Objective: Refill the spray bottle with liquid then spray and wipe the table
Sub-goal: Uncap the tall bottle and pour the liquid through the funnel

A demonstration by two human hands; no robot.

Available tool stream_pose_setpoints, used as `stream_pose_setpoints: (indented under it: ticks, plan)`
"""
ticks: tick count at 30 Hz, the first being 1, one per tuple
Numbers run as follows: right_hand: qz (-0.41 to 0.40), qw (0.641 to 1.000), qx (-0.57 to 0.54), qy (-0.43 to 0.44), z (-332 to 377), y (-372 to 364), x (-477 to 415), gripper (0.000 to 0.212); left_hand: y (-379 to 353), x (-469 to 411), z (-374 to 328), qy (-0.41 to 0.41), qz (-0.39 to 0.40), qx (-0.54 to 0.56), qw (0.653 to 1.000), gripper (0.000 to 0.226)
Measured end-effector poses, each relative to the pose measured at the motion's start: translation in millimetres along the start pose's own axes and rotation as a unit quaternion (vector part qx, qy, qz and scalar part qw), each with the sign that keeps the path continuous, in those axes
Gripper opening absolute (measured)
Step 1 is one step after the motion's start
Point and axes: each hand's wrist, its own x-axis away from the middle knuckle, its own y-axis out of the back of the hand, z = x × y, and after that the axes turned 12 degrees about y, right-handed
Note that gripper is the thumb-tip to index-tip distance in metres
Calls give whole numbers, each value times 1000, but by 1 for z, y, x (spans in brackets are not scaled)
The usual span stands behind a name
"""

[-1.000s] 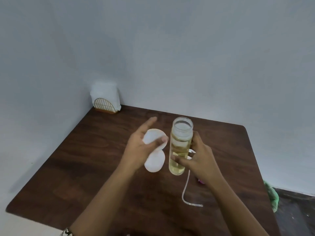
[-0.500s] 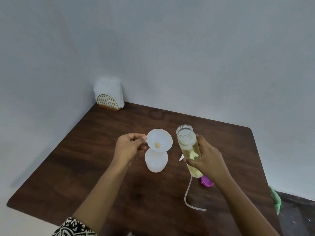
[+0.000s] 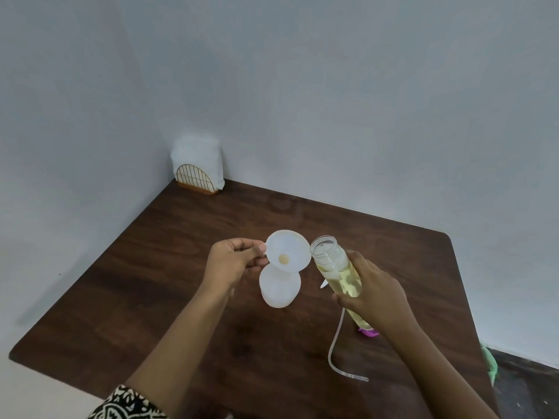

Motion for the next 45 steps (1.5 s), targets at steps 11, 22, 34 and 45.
stream_pose_setpoints:
  ticks: [11,22,34,45]
  plan:
    - [35,996,76,10,0,5,-7,78,-1,-1,1,1,7,0,1000,11]
    - [53,991,122,20,-3,9,-6,76,-2,-3,9,-5,9,16,1000,10]
    - [79,983,164,20,2,14,-8,76,-2,-5,12,-2,17,31,999,7]
    - [90,979,183,23,2,18,-11,79,-2,-3,11,2,9,31,999,6]
